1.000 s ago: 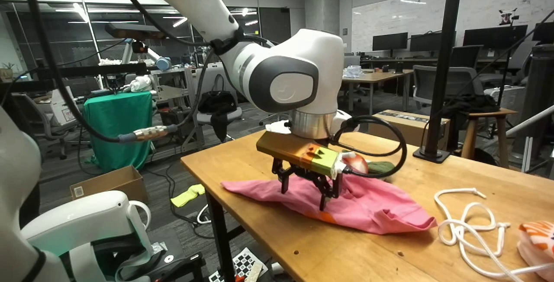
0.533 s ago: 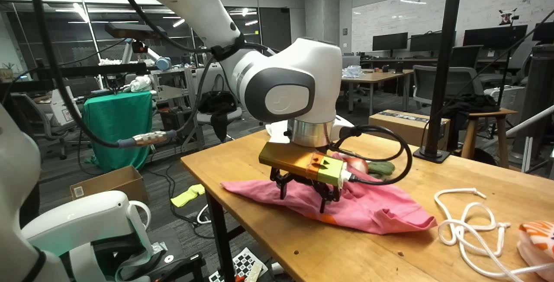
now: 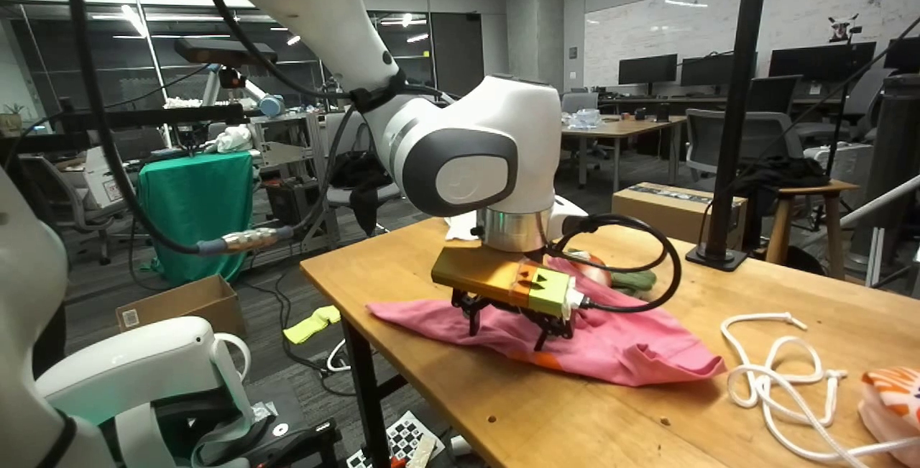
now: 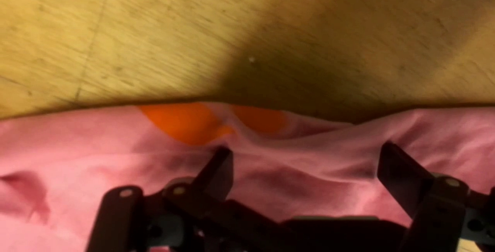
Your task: Move the peach shirt to the right, move the white towel and pink shirt to the left, move the radish backwards, move the long white rope to the right
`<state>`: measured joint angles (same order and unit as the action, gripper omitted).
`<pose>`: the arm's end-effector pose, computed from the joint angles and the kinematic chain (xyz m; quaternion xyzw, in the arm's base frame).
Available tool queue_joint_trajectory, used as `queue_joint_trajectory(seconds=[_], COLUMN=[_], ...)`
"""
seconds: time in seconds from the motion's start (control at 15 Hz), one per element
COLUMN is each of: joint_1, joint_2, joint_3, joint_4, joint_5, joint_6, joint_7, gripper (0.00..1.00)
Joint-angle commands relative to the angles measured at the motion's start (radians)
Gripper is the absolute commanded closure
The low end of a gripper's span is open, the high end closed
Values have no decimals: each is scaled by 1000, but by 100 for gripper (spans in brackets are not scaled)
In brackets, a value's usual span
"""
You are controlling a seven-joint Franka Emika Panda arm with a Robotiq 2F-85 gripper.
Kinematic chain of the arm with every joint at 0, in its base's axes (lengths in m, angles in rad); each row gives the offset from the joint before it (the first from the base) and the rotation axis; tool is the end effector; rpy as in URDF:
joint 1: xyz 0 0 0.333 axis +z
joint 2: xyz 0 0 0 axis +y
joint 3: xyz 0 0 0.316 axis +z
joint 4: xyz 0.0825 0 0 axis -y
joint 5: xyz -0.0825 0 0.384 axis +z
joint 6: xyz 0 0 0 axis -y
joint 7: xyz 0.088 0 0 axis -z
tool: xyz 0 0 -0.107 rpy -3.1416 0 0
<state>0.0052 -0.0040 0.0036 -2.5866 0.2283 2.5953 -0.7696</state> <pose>0.4438 -0.0005 0.2614 -0.9560 -0.2873 -0.0281 0.0532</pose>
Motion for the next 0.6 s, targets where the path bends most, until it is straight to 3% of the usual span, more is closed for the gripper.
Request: queue_joint_trajectory(seconds=[0.0,0.13,0.2,0.33,0.53], joint_1=[8,9,9,10,10], joint_2=[4,6,7,7,7], joint_3=[8,10,11,12,12], joint_4=[-23,-27,-28,-28,-23], joint_5=[11,9,9,3,-8], joint_6=[62,79,84,94,99], joint_7=[-10,-5,-3,1,7], gripper=[0,0,25,33,58])
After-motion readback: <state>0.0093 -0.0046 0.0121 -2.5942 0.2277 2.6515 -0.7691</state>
